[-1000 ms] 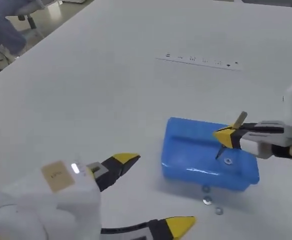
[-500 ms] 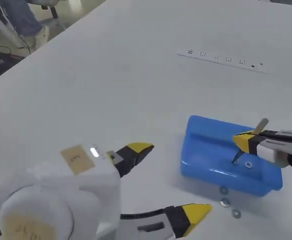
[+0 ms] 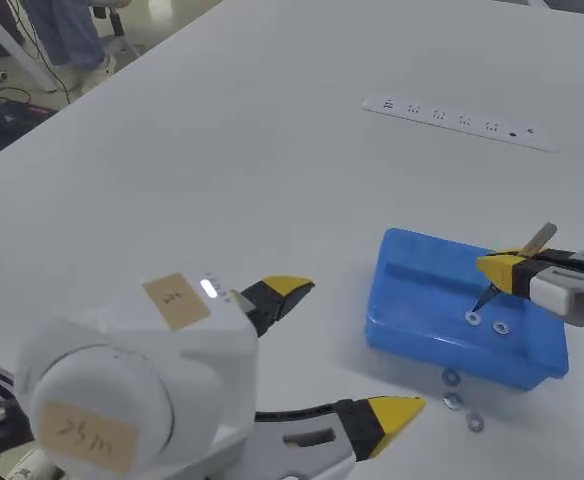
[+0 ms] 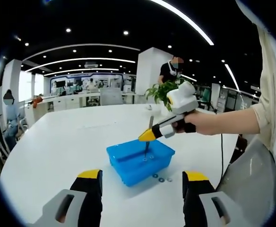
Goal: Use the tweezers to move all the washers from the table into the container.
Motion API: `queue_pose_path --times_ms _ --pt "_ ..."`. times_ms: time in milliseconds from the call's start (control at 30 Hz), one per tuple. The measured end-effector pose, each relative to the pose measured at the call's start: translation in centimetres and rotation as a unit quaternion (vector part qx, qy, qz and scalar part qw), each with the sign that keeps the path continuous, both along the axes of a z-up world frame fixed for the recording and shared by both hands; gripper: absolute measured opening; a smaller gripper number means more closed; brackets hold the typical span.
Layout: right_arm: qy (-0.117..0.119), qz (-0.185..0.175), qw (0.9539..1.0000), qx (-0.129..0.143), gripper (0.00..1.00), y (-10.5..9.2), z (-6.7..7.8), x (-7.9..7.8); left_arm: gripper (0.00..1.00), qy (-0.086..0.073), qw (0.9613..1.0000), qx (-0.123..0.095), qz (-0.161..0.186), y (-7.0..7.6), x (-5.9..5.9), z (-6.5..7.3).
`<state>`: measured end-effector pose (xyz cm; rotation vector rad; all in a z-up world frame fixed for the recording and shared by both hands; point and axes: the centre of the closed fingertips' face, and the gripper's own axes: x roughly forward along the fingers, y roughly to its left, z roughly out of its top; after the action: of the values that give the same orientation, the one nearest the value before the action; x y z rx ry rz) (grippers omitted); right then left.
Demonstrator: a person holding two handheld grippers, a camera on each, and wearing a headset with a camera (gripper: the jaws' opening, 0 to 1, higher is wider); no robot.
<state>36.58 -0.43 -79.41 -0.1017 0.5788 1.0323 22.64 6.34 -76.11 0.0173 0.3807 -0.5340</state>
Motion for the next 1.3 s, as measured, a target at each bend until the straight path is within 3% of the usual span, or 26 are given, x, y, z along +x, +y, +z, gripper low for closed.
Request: queue_pose_path --times_ms 100,333,433,567,833,1000,1300 --pt "0.004 -0.011 0.9996 0.024 0.03 -0.5 1.6 -0.7 0.71 -0.002 1.0 -0.009 0.001 0.0 0.1 0.2" --pt "0.0 -0.005 0.9992 0.039 0.03 -1.4 3.3 -3.4 0.71 0.004 1.0 -0.006 -0.006 -0.3 0.0 -0.1" --pt "0.011 -0.009 0.9984 0.055 0.03 -1.8 3.8 -4.7 0.7 0.004 0.9999 -0.005 -0.009 -0.4 -0.1 -0.1" --pt "0.044 -0.023 0.9943 0.094 0.03 -2.1 4.1 -6.4 0.7 0.004 0.9999 -0.004 -0.009 -0.4 -0.1 -0.1" --pt "0.071 -0.03 0.9933 0.087 0.03 -2.6 1.0 -8.5 0.7 0.003 0.9999 -0.004 -0.01 -0.5 -0.1 -0.1" --pt "0.058 -0.011 0.9964 0.06 0.03 -2.5 -0.9 -9.1 0.69 0.004 0.9999 -0.006 -0.01 -0.6 -0.2 -0.1" --pt "0.058 0.004 0.9976 0.037 0.04 -2.2 -2.9 -9.3 0.69 0.004 0.9999 -0.004 -0.011 -0.6 -0.2 -0.1"
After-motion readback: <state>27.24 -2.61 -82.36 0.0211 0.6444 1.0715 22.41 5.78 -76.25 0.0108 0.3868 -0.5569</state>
